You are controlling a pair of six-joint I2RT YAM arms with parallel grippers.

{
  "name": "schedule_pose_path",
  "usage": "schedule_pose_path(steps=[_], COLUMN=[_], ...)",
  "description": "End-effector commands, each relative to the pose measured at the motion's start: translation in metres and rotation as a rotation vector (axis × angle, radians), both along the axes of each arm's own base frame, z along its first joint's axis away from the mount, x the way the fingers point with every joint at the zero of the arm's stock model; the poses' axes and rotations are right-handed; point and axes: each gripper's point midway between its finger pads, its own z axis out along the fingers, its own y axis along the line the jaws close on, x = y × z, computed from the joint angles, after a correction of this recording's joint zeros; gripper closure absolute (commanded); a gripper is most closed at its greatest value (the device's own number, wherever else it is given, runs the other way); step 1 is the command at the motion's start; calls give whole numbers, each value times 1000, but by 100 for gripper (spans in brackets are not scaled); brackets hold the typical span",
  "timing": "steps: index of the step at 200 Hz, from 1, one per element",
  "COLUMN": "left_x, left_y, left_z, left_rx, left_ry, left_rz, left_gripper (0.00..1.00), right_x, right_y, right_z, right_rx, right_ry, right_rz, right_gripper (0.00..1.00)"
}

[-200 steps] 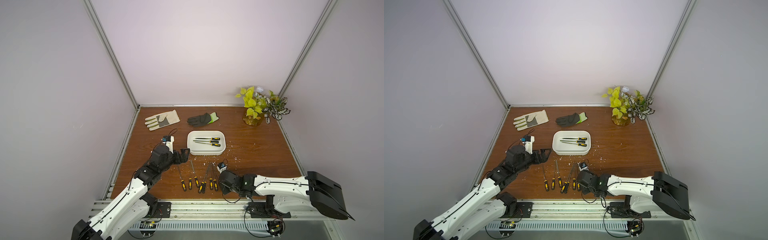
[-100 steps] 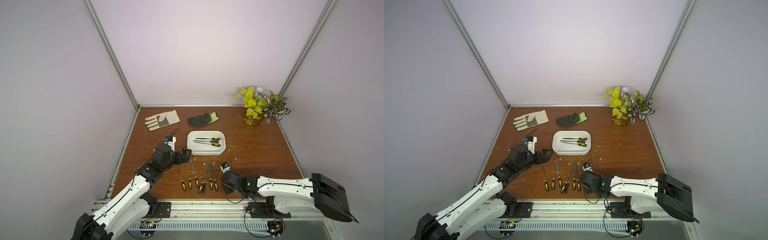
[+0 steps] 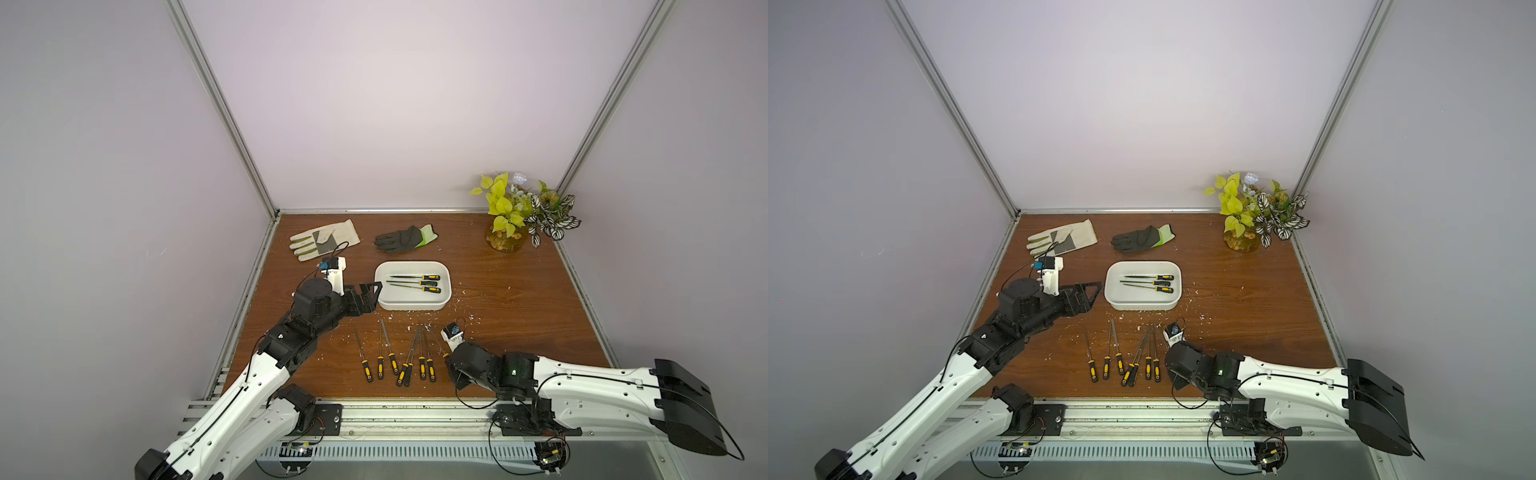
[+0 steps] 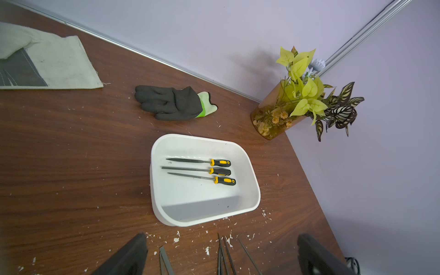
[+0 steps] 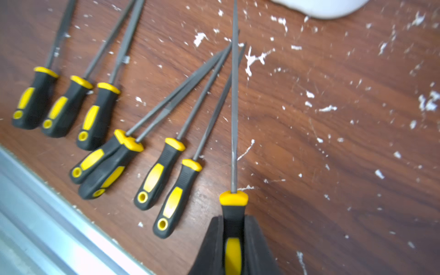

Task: Put the file tool into the storage box
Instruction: Pick up the file tool from the center of the board, then place the file tool in the storage box.

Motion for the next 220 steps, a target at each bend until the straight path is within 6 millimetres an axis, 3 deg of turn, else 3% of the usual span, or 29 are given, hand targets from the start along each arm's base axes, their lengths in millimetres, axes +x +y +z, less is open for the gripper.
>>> schedule_pose_path(steps=[1, 42, 79, 105, 125, 165, 220], left_x=[3, 14, 21, 25, 27, 29, 25], left_y=[-1, -3, -7, -11, -16, -19, -9], left_z=[1, 16, 21, 16, 11, 7, -3], left_rx=[43, 31, 31, 25, 20, 12, 58], left_ry=[6, -21, -23, -13, 3, 20, 33], left_rz=[-4, 19, 19, 9, 0, -6, 16], left_gripper=[0, 0, 0, 0, 0, 0, 0], right_x=[-1, 2, 17, 46, 78, 139, 174], right_y=[11, 27, 30, 30, 40, 51, 50], right_z=[23, 65, 102, 138, 153, 156, 118], right_rx=[13, 122, 159, 146, 154, 73, -21], right_ry=[-47, -135, -274, -403, -420, -497, -574], right_rz=[89, 154, 151, 124, 158, 238, 436], right_gripper=[98, 100, 100, 100, 100, 100, 100])
